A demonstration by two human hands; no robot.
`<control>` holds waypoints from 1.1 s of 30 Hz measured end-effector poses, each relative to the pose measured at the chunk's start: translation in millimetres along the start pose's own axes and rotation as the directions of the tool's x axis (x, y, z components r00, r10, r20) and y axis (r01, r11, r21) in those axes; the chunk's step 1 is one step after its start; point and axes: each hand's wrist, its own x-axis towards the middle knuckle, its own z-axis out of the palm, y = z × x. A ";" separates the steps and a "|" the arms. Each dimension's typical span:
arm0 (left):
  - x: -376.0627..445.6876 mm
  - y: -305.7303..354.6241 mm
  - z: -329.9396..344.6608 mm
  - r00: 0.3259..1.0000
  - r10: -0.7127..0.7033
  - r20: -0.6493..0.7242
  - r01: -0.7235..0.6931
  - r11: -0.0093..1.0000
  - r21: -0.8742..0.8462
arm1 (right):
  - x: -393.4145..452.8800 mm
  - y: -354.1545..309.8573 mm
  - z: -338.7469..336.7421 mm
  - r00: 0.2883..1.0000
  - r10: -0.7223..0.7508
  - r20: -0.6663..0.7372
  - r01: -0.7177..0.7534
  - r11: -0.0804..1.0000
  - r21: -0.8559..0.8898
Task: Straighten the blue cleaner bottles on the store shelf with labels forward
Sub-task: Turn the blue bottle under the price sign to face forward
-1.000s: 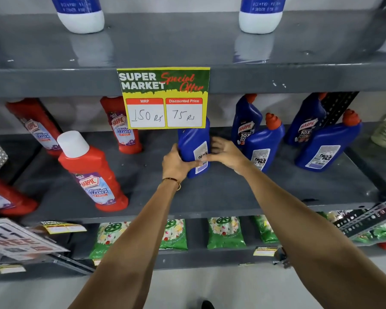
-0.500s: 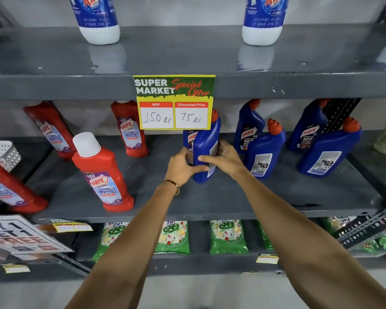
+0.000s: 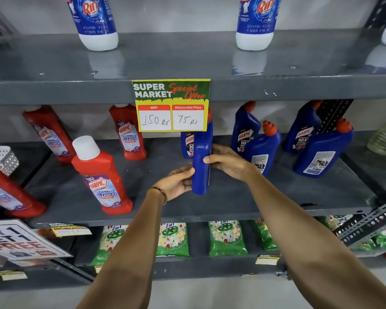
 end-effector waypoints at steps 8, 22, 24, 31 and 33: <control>0.1 10.5 11.0 0.981 0.056 -0.185 -0.033 0.992 0.125 | 0.5 -4.4 5.7 0.999 -0.040 0.029 0.034 0.981 0.191; 24.8 -3.3 7.2 0.818 0.194 -0.541 0.095 0.883 0.459 | 6.5 1.1 -2.8 0.996 -0.028 -0.079 0.035 0.996 0.083; 17.7 0.5 14.6 0.806 0.217 -0.551 0.105 0.864 0.493 | 6.4 3.5 -3.5 0.997 0.000 -0.073 0.006 0.997 0.079; 13.5 2.2 15.6 0.785 0.272 -0.557 0.187 0.753 0.631 | 10.0 10.2 -3.5 0.995 0.067 -0.069 -0.066 0.998 0.018; 14.8 0.6 15.5 0.767 0.305 -0.564 0.195 0.727 0.658 | 11.8 10.9 -4.8 0.994 0.073 -0.085 -0.071 0.997 0.019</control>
